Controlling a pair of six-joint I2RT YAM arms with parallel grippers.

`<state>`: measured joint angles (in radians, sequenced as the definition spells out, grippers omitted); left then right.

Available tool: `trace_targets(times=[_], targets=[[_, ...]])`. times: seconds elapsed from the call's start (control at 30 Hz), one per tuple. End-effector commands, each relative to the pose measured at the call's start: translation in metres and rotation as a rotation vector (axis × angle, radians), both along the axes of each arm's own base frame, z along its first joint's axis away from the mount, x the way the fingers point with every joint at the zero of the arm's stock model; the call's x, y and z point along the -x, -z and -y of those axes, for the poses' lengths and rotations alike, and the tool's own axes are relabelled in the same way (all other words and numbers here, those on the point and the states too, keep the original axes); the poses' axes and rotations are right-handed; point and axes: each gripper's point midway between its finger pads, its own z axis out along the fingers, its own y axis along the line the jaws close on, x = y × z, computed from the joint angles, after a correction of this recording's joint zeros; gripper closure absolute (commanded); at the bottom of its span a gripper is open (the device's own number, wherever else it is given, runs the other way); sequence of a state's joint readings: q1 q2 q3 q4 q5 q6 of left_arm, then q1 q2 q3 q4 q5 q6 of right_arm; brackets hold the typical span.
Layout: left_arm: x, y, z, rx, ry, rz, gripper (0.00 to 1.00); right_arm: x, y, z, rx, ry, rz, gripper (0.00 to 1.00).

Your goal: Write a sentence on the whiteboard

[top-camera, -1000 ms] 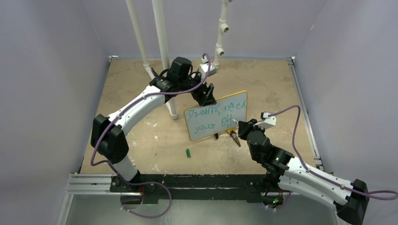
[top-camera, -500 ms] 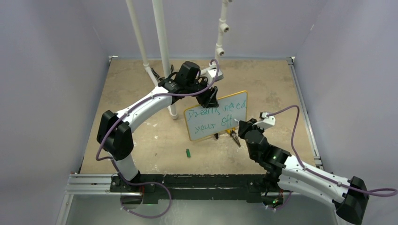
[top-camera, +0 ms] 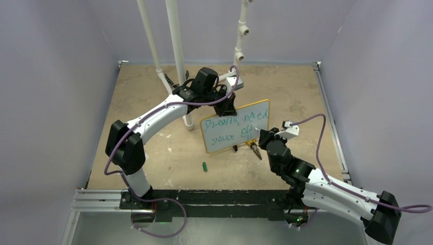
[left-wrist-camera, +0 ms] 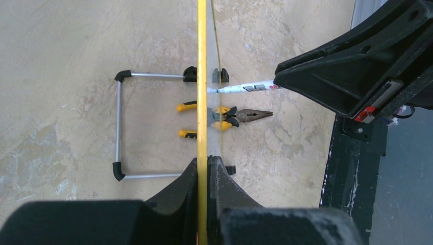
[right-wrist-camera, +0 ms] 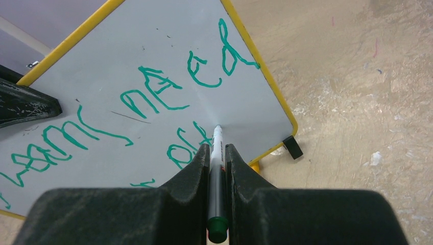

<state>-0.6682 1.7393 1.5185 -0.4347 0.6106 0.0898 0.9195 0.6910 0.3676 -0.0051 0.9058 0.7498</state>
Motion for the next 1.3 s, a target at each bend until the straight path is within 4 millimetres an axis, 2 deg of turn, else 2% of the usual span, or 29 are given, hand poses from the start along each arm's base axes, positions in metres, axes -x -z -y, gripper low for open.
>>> trace_targets(times=[0.0, 0.4, 0.6, 1.0, 1.27], targets=[[0.001, -0.005, 0.001, 0.009, 0.034, 0.042, 1.0, -0.003, -0.005, 0.002, -0.016, 0.023, 0.025, 1.0], [0.002, -0.004, 0.0, 0.006, 0.036, 0.042, 1.0, -0.005, 0.002, -0.01, 0.003, -0.026, -0.007, 1.0], [0.002, -0.004, 0.0, 0.006, 0.036, 0.045, 1.0, -0.002, 0.009, -0.003, -0.003, 0.009, -0.025, 1.0], [0.003, -0.005, -0.001, 0.007, 0.039, 0.045, 1.0, -0.009, 0.001, 0.003, 0.014, 0.074, -0.007, 1.0], [0.003, -0.006, -0.001, 0.01, 0.04, 0.047, 1.0, -0.009, -0.015, 0.005, -0.006, 0.065, 0.046, 1.0]])
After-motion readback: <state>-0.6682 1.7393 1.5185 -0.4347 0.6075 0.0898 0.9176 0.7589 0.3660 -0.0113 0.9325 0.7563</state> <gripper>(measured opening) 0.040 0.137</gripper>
